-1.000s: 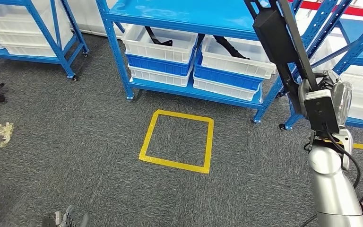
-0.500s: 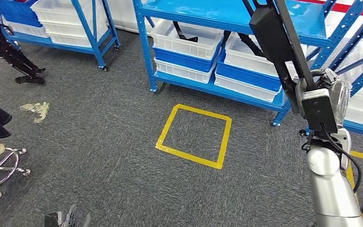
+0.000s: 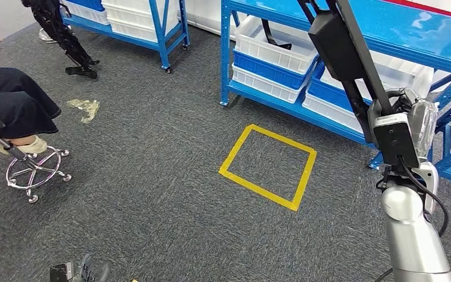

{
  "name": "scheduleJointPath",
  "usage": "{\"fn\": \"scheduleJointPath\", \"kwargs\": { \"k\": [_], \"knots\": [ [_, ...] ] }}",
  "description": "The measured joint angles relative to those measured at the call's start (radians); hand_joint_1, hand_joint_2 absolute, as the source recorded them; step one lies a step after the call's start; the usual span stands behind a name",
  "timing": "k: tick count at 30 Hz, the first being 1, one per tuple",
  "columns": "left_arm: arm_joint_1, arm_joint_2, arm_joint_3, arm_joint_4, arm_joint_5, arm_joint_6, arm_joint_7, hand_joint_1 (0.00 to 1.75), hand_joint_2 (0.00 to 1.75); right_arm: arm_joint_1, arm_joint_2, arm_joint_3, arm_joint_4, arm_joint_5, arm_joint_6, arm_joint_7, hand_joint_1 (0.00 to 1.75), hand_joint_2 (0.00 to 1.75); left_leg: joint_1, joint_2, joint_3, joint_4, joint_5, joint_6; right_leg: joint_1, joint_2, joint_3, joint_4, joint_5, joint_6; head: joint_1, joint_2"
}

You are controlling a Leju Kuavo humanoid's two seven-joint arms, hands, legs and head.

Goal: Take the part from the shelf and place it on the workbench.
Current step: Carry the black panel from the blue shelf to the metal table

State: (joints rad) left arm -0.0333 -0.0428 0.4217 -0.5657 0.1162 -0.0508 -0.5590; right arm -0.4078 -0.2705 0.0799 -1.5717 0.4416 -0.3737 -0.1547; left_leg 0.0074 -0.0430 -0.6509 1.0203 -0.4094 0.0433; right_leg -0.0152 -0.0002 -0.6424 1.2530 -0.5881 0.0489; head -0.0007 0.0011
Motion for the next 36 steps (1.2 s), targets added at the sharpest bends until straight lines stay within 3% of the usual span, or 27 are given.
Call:
{"fn": "scheduleJointPath", "kwargs": {
  "k": [2,4,5,7,9,11,13,15,17,18,19,20,21,23,25,27,29,30,31,33,34,36],
  "knots": [
    [0.000,-0.002,0.000,0.000,0.001,-0.001,0.001,0.00,1.75,0.002,0.000,-0.001,-0.004,0.005,0.000,0.002,1.75,1.75,-0.001,-0.021,-0.014,0.001,0.014,-0.007,0.000,0.027,0.094,-0.142,0.032,0.005,0.000,0.000],
    [-0.001,-0.003,0.001,0.000,0.002,-0.001,0.001,0.00,1.75,0.003,0.000,-0.002,-0.009,0.007,0.001,0.002,1.75,1.75,-0.001,-0.040,-0.024,0.001,0.030,-0.018,0.003,0.056,0.149,-0.233,0.046,0.001,0.000,0.000],
    [-0.001,-0.003,0.002,0.000,0.003,-0.001,0.002,0.00,1.75,0.003,0.000,-0.003,-0.010,0.007,0.002,0.002,1.75,1.75,-0.001,-0.049,-0.028,-0.001,0.038,-0.025,0.006,0.059,0.154,-0.243,0.045,-0.002,0.000,0.000],
    [0.002,-0.002,0.004,0.000,0.006,-0.001,0.003,0.00,1.75,0.002,0.000,-0.004,-0.011,0.007,0.006,0.002,1.75,1.75,-0.003,-0.058,-0.034,-0.005,0.048,-0.037,0.003,0.040,0.147,-0.245,0.055,-0.010,0.002,0.000],
    [0.004,-0.002,0.005,0.000,0.009,0.000,0.003,0.00,1.75,-0.001,0.002,-0.004,-0.011,0.007,0.012,0.002,1.75,1.75,-0.006,-0.026,-0.048,0.017,0.024,-0.046,-0.008,0.020,0.143,-0.249,0.067,-0.027,-0.003,0.000],
    [0.004,-0.001,0.005,0.000,0.010,0.000,0.003,0.00,1.75,-0.002,0.003,-0.004,-0.011,0.007,0.015,0.001,1.75,1.75,-0.006,0.006,-0.058,0.042,-0.003,-0.051,-0.010,0.012,0.139,-0.250,0.071,-0.037,-0.007,0.000],
    [0.004,-0.001,0.005,0.000,0.010,0.000,0.003,0.00,1.75,-0.002,0.003,-0.004,-0.011,0.007,0.016,0.001,1.75,1.75,-0.006,0.009,-0.060,0.047,-0.007,-0.051,-0.010,0.011,0.139,-0.250,0.072,-0.037,-0.007,0.000],
    [0.005,-0.001,0.005,0.000,0.010,0.001,0.003,0.00,1.75,-0.003,0.004,-0.003,-0.010,0.006,0.019,0.000,1.75,1.75,0.000,0.022,-0.094,0.149,-0.059,-0.061,-0.008,-0.009,0.134,-0.249,0.075,-0.040,-0.007,0.000],
    [0.009,0.000,0.006,0.000,0.011,0.001,0.003,0.00,1.75,-0.004,0.003,-0.002,-0.008,0.005,0.023,-0.005,1.75,1.75,0.010,0.051,-0.067,0.178,-0.075,-0.073,-0.004,-0.052,0.127,-0.248,0.078,-0.041,-0.007,0.000],
    [0.011,0.001,0.006,0.000,0.011,0.001,0.004,0.00,1.75,-0.004,0.002,-0.002,-0.007,0.003,0.024,-0.009,1.75,1.75,0.011,0.072,-0.024,0.134,-0.062,-0.074,-0.002,-0.072,0.125,-0.247,0.079,-0.039,-0.007,0.000],
    [0.012,0.002,0.007,0.000,0.011,0.001,0.004,0.00,1.75,-0.005,0.000,-0.003,-0.007,0.001,0.024,-0.012,1.75,1.75,0.008,0.089,0.024,0.060,-0.039,-0.068,0.001,-0.085,0.125,-0.247,0.079,-0.036,-0.006,0.000],
    [0.012,0.003,0.007,-0.001,0.011,0.001,0.005,0.00,1.75,-0.005,-0.003,-0.004,-0.007,-0.001,0.024,-0.015,1.75,1.75,0.004,0.101,0.044,0.023,-0.034,-0.061,0.005,-0.094,0.125,-0.247,0.079,-0.033,-0.005,0.000],
    [0.013,0.004,0.008,-0.001,0.011,0.000,0.006,0.00,1.75,-0.004,-0.005,-0.004,-0.007,-0.004,0.024,-0.018,1.75,1.75,-0.002,0.103,0.050,0.008,-0.035,-0.052,0.008,-0.104,0.124,-0.248,0.079,-0.028,-0.003,0.000],
    [0.015,0.006,0.011,-0.001,0.011,0.000,0.008,0.00,1.75,-0.003,-0.009,-0.005,-0.007,-0.007,0.024,-0.021,1.75,1.75,-0.005,0.085,0.044,-0.003,-0.029,-0.034,0.010,-0.116,0.121,-0.247,0.078,-0.016,0.000,0.000],
    [0.014,0.006,0.013,-0.002,0.011,-0.001,0.009,0.00,1.75,-0.001,-0.014,-0.006,-0.007,-0.008,0.023,-0.023,1.75,1.75,-0.002,0.067,0.044,-0.017,-0.019,-0.015,0.008,-0.082,0.102,-0.213,0.055,-0.013,0.002,0.000],
    [0.012,0.007,0.014,-0.003,0.011,-0.001,0.009,0.00,1.75,0.003,-0.022,-0.009,-0.007,-0.009,0.022,-0.023,1.75,1.75,-0.001,0.049,0.041,-0.023,-0.011,-0.003,0.004,-0.028,0.048,-0.101,0.004,-0.021,0.005,0.000],
    [0.011,0.007,0.015,-0.003,0.011,-0.002,0.010,0.00,1.75,0.013,-0.027,-0.012,-0.007,-0.009,0.022,-0.024,1.75,1.75,0.000,0.026,0.035,-0.023,-0.006,0.000,0.002,-0.007,-0.013,0.023,-0.036,-0.022,0.006,0.000],
    [0.011,0.007,0.015,-0.004,0.011,-0.002,0.011,0.00,1.75,0.019,-0.029,-0.013,-0.007,-0.009,0.022,-0.023,1.75,1.75,0.000,0.014,0.033,-0.022,-0.004,0.000,0.001,-0.004,-0.025,0.044,-0.035,-0.015,0.006,0.000],
    [0.010,0.007,0.015,-0.004,0.010,-0.002,0.012,0.00,1.75,0.025,-0.029,-0.013,-0.007,-0.009,0.022,-0.023,1.75,1.75,0.001,0.002,0.032,-0.021,-0.002,-0.002,-0.003,-0.003,-0.016,0.023,-0.019,-0.005,0.005,0.000],
    [0.009,0.007,0.015,-0.006,0.010,-0.002,0.016,0.00,1.75,0.031,-0.030,-0.014,-0.007,-0.007,0.021,-0.023,1.75,1.75,0.004,-0.022,0.028,-0.014,0.000,-0.010,-0.016,0.018,0.045,-0.106,0.037,0.020,0.006,0.000],
    [0.007,0.008,0.015,-0.009,0.009,-0.002,0.017,0.00,1.75,0.032,-0.030,-0.014,-0.008,-0.006,0.021,-0.024,1.75,1.75,0.004,-0.034,0.022,-0.007,0.000,-0.016,-0.021,0.035,0.074,-0.168,0.059,0.026,0.006,0.000],
    [0.005,0.012,0.015,-0.016,0.009,-0.001,0.017,0.00,1.75,0.036,-0.030,-0.014,-0.009,-0.004,0.021,-0.024,1.75,1.75,0.004,-0.053,0.008,0.001,0.004,-0.031,-0.023,0.055,0.097,-0.224,0.076,0.023,0.006,0.000]
  ]
}}
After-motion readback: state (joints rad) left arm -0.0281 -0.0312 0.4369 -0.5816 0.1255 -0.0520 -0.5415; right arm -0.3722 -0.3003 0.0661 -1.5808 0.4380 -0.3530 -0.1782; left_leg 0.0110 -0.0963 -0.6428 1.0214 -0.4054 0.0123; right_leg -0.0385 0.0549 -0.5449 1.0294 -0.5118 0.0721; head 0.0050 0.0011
